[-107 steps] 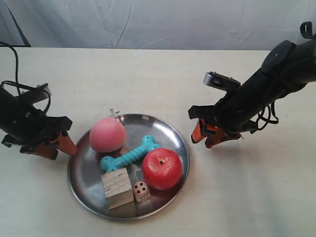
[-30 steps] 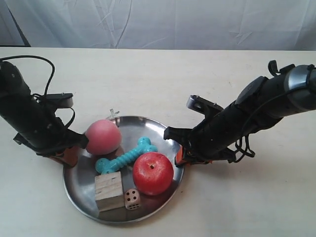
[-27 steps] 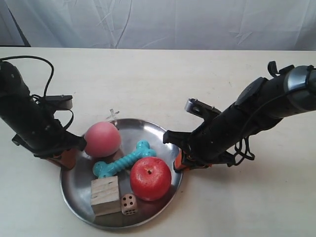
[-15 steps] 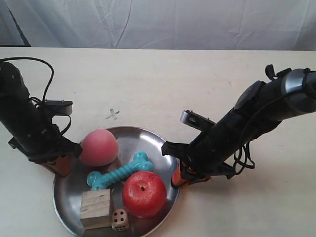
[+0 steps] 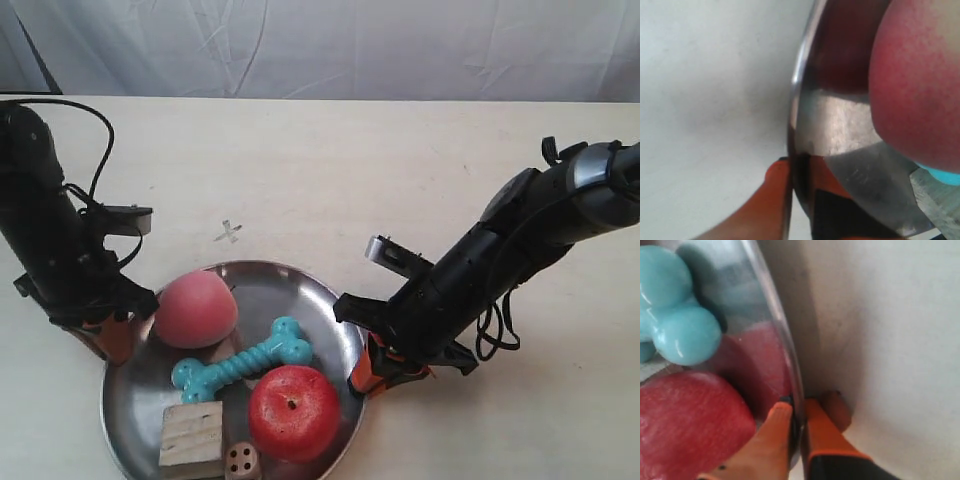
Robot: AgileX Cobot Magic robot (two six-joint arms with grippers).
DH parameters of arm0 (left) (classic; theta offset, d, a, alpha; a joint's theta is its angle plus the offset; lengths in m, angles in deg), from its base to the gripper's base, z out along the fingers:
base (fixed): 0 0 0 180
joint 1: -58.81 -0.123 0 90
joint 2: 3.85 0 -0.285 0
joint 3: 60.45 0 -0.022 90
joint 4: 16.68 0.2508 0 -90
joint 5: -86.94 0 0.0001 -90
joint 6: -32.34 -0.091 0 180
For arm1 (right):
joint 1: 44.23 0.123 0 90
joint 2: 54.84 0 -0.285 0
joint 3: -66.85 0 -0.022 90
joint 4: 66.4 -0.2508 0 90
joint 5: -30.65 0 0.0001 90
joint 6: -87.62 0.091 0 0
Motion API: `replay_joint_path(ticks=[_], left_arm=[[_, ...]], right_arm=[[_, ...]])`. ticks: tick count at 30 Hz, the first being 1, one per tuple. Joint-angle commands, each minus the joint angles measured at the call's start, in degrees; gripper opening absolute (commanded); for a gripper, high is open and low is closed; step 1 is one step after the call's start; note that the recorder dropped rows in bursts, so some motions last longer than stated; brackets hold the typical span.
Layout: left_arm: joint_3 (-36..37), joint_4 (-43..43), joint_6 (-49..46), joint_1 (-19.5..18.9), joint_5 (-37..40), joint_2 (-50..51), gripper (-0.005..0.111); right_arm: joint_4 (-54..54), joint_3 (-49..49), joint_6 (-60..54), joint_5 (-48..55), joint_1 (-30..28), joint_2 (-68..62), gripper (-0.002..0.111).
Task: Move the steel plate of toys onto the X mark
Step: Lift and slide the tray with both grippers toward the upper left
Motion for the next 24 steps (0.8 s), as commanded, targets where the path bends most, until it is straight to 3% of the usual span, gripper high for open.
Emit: replay_joint_path(ticks=[1, 9, 12, 17, 23, 24], left_arm=[[-4.6, -8.0, 1.1, 2.1, 8.6, -0.3, 0.000], [-18.0, -0.8, 7.1, 2.0, 11.7, 5.3, 0.000], [-26.8, 0.8, 8.5, 2.0, 11.7, 11.1, 0.000], [-39.5, 6.1, 10.2, 2.0, 11.7, 22.2, 0.000], [-42.7, 12.8, 14.4, 2.0, 11.7, 24.1, 0.000], [-43.2, 15.4, 16.4, 2.0, 11.7, 23.9, 0.000]], right_arm=[[-6.8, 4.6, -1.3, 5.0, -1.2, -0.2, -0.001], [-4.2, 18.4, 6.3, 11.5, -2.7, -2.3, -0.001], [5.1, 32.4, 16.9, 12.4, -3.2, -7.1, -0.001], [8.2, 57.5, 26.3, 15.1, -4.1, -24.0, -0.001], [11.9, 65.1, 28.1, 15.9, -4.1, -30.2, -0.001], [14.4, 65.1, 28.1, 15.9, -4.1, -30.3, 0.004]])
